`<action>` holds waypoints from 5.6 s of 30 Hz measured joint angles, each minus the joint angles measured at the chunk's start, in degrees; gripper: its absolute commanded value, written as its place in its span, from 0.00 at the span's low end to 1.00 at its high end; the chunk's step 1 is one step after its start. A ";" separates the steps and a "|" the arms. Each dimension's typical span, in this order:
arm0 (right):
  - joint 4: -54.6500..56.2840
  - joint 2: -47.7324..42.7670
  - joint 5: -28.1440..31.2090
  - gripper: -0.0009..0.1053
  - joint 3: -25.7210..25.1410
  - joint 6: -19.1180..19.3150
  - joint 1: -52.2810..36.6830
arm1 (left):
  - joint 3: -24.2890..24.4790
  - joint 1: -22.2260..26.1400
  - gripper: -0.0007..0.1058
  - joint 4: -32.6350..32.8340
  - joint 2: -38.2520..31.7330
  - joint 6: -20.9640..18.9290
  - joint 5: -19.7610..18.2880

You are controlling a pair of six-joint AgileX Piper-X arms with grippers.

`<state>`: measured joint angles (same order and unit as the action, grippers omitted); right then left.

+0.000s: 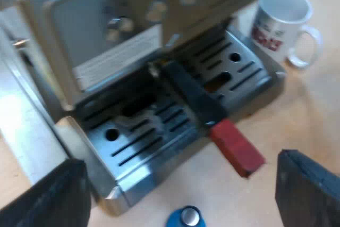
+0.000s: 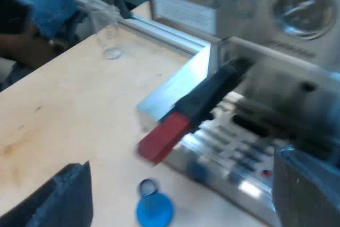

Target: Put the handle in the coffee machine

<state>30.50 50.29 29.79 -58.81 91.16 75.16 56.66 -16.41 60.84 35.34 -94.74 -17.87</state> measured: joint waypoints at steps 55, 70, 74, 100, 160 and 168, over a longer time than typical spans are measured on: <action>32.01 -34.33 -18.43 0.68 1.76 6.53 -68.19 | 6.19 14.88 0.69 2.08 -6.11 3.02 -10.92; 34.45 -50.85 -17.79 0.68 1.85 10.24 -68.19 | 6.19 14.88 0.69 2.08 -22.24 3.43 -10.78; 35.44 -50.85 -18.05 0.68 1.83 10.98 -68.19 | 6.30 14.88 0.69 2.43 -26.20 3.57 -10.78; 36.19 -50.85 -26.65 0.68 5.44 11.64 -68.19 | -12.05 14.88 0.69 9.39 -36.20 3.42 0.72; 30.56 -50.74 -29.79 0.68 28.13 11.11 -68.19 | -27.75 14.29 0.69 -2.62 -36.10 2.33 2.21; 30.56 -50.74 -29.79 0.68 28.13 11.11 -68.19 | -27.75 12.87 0.69 -3.10 -36.10 2.51 2.21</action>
<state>61.06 -0.45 0.00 -30.69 102.27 6.98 28.91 -3.54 57.74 -0.76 -92.23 -15.65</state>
